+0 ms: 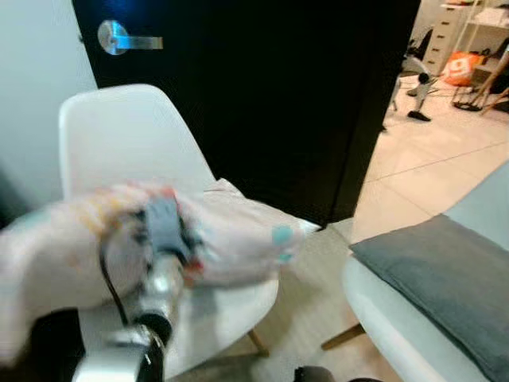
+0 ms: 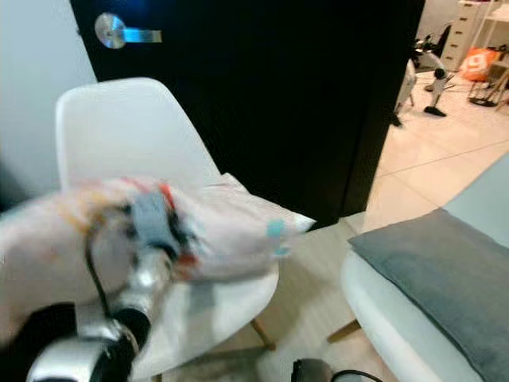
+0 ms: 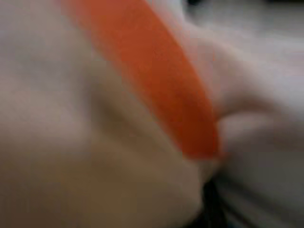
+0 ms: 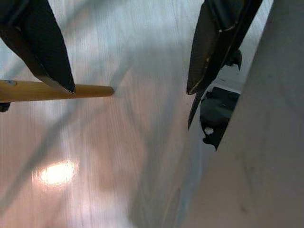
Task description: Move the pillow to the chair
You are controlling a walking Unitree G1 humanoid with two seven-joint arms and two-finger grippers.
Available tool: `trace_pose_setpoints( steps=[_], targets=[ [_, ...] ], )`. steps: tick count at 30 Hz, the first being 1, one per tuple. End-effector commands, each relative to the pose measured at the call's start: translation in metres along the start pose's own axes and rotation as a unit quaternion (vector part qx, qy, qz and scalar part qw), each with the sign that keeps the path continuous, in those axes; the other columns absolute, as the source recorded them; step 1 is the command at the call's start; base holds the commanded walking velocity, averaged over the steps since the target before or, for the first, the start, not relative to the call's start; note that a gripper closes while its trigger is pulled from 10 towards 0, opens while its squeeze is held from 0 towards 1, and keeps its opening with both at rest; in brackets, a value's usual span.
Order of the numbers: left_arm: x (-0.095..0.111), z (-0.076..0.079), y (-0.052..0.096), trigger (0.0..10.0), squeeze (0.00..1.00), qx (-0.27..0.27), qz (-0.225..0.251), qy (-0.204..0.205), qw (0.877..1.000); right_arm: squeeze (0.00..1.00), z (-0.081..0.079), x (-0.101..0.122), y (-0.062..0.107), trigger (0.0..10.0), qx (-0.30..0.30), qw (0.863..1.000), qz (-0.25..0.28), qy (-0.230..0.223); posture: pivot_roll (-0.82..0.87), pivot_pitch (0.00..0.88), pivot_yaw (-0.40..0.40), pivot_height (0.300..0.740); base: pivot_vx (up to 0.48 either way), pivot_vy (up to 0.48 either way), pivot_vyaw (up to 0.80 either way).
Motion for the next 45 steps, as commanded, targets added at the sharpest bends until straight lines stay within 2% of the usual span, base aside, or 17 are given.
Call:
trace_pose_setpoints(
  steps=[1,6,7,15,18,20,21,25,26,31,32,35,36,38,39,41,45],
  targets=[
    [-0.031,-0.001,0.013,10.0,0.00,-0.012,-0.069,-0.021,0.997,0.00,-0.028,-0.018,0.002,10.0,0.053,0.998,-0.028,0.014,-0.10,0.130,0.023,0.435,0.000,0.000,0.00],
    [-0.046,-0.023,0.019,10.0,0.00,0.023,-0.112,0.022,0.993,0.00,-0.027,-0.021,0.002,10.0,0.054,0.998,-0.034,0.020,-0.10,0.123,0.019,0.435,0.000,0.000,0.00],
    [-0.049,-0.031,0.019,10.0,0.00,0.032,-0.128,0.057,0.990,0.00,-0.028,-0.020,0.002,10.0,0.056,0.998,-0.033,0.023,-0.11,0.120,0.020,0.435,0.000,0.000,0.00],
    [-0.050,-0.051,0.020,10.0,0.00,0.067,-0.127,0.066,0.987,0.00,-0.029,-0.015,0.001,10.0,0.060,0.997,-0.030,0.029,-0.11,0.111,0.016,0.435,0.000,0.000,0.00],
    [-0.045,-0.093,0.022,10.0,0.00,0.142,-0.116,0.082,0.980,0.00,-0.028,-0.012,0.001,10.0,0.061,0.997,-0.027,0.033,-0.10,0.097,0.006,0.435,0.000,0.000,0.00],
    [-0.043,-0.111,0.023,10.0,0.00,0.169,-0.113,0.107,0.973,0.00,-0.028,-0.011,0.001,10.0,0.062,0.997,-0.026,0.036,-0.10,0.091,0.006,0.435,0.000,0.000,0.00],
    [-0.043,-0.114,0.024,10.0,1.00,0.173,-0.113,0.120,0.971,0.00,-0.028,-0.010,0.001,10.0,0.062,0.997,-0.026,0.037,-0.10,0.091,0.006,0.435,0.000,0.000,0.00],
    [-0.041,-0.114,0.022,10.0,1.00,0.166,-0.108,0.154,0.968,0.00,-0.027,-0.009,0.001,10.0,0.062,0.997,-0.025,0.038,-0.09,0.086,0.005,0.435,0.000,0.000,0.00],
    [-0.035,-0.105,0.017,10.0,1.00,0.142,-0.087,0.198,0.966,0.00,-0.026,-0.009,0.000,10.0,0.063,0.997,-0.025,0.042,-0.08,0.067,-0.004,0.435,0.000,0.000,0.00],
    [-0.028,-0.094,0.010,10.0,1.00,0.120,-0.060,0.263,0.955,0.00,-0.026,-0.007,0.000,10.0,0.064,0.996,-0.024,0.049,-0.07,0.054,-0.006,0.435,0.000,0.000,0.00],
    [-0.024,-0.084,0.007,10.0,1.00,0.093,-0.048,0.299,0.948,0.00,-0.025,-0.005,0.000,10.0,0.064,0.996,-0.021,0.051,-0.07,0.055,-0.008,0.435,0.000,0.000,0.00],
    [-0.021,-0.070,0.004,10.0,1.00,0.042,-0.040,0.334,0.941,0.00,-0.025,-0.002,0.000,10.0,0.064,0.996,-0.018,0.052,-0.05,0.051,-0.014,0.435,0.000,0.000,0.00],
    [-0.020,-0.061,0.004,10.0,1.00,0.012,-0.039,0.342,0.939,0.00,-0.026,-0.001,-0.001,10.0,0.064,0.996,-0.018,0.053,-0.04,0.051,-0.014,0.435,0.000,0.000,0.00],
    [-0.020,-0.061,0.004,10.0,1.00,0.012,-0.039,0.342,0.939,0.00,-0.026,-0.001,-0.001,10.0,0.064,0.996,-0.018,0.053,-0.04,0.051,-0.014,0.435,0.000,0.000,0.00],
    [-0.025,-0.044,0.009,10.0,1.00,-0.031,-0.043,0.344,0.937,0.00,-0.028,0.000,-0.001,10.0,0.066,0.996,-0.017,0.056,-0.03,0.052,-0.009,0.435,0.000,0.000,0.00],
    [-0.025,-0.044,0.009,10.0,1.00,-0.031,-0.043,0.344,0.937,0.00,-0.028,0.000,-0.001,10.0,0.066,0.996,-0.017,0.056,-0.03,0.052,-0.009,0.435,0.000,0.000,0.00],
    [-0.051,-0.028,0.030,10.0,1.00,-0.045,-0.073,0.309,0.947,0.00,-0.031,-0.002,0.000,10.0,0.071,0.995,-0.020,0.061,-0.04,0.054,-0.006,0.435,0.000,0.000,0.00]
  ],
)
Point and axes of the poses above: a point about 5 cm out from each wrist's last joint towards the gripper, its own y axis pointing back from the gripper into the wrist, its own x axis along the axis of the wrist's last joint, z = x × y, the point moved 1 cm from there along -y, pointing out of the wrist towards the gripper, and after that the axes turned 3 degrees about -y, right-handed, at the moved point
